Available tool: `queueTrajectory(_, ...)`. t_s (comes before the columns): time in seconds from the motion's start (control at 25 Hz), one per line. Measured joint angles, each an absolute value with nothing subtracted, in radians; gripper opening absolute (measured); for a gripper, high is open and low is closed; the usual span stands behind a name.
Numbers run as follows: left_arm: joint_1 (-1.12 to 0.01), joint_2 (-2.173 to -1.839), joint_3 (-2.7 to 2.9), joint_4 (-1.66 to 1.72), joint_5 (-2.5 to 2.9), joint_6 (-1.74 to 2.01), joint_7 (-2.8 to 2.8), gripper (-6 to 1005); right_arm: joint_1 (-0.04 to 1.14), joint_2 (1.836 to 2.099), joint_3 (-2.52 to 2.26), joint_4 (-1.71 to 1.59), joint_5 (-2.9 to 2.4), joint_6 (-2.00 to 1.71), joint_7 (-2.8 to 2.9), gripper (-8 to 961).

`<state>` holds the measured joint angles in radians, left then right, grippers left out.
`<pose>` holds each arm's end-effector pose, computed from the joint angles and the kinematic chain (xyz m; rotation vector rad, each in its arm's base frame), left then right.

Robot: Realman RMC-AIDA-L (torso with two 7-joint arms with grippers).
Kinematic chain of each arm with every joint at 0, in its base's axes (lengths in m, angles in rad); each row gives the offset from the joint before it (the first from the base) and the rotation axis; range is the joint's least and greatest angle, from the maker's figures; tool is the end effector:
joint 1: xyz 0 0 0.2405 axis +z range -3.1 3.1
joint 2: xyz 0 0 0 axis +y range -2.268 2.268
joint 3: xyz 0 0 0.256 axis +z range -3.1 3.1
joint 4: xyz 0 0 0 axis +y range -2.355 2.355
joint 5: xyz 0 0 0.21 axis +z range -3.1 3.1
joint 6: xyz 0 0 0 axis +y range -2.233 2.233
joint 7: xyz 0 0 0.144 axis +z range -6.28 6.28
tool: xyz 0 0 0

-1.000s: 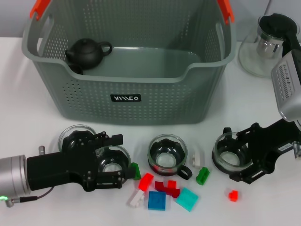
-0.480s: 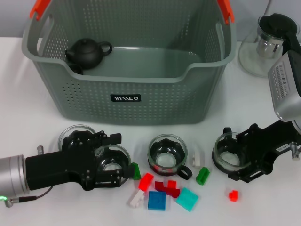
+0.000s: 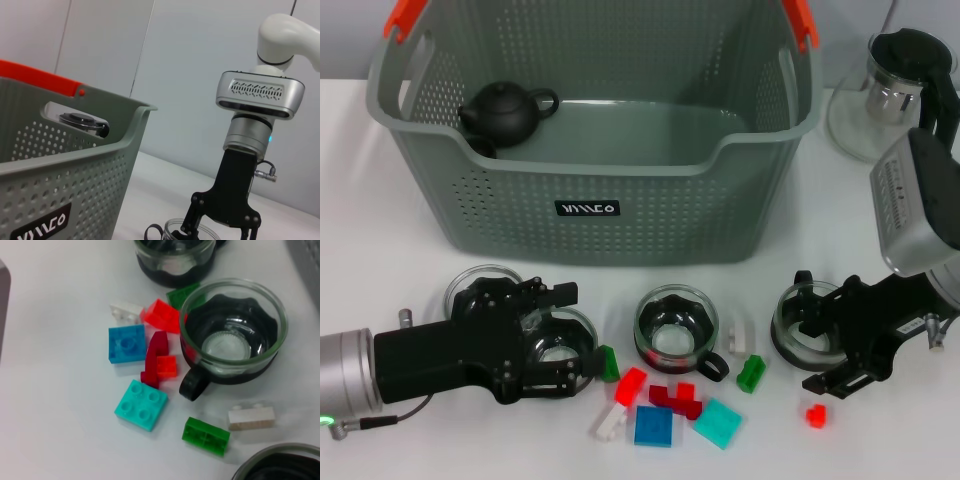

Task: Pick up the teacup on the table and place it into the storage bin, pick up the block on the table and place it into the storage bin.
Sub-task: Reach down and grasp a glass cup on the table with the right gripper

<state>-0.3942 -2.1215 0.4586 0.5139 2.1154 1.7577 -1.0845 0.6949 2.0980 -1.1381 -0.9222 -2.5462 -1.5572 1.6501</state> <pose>-0.2947 0.2527 -0.0214 -2.6982 -0.5958 -0.9355 0.2274 0.3481 -0.0288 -3.0965 0.2199 -0.4799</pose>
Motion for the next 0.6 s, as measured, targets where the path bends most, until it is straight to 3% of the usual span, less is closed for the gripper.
queueTrajectory(0.4,-0.394,-2.121,0.459,0.514,2.115,1.756,-1.085,934,0.694,2.099,-1.163,-0.922,-2.547,-1.537,1.665,724)
queueTrajectory(0.52,-0.392,-2.121,0.459,0.514,2.115,1.756,-1.084,934,0.696,2.098,-1.165,-0.922,-2.546,-1.54,1.669,504)
queueTrajectory(0.6,-0.392,-2.121,0.459,0.514,2.115,1.756,-1.084,934,0.697,2.098,-1.169,-0.922,-2.547,-1.544,1.675,460)
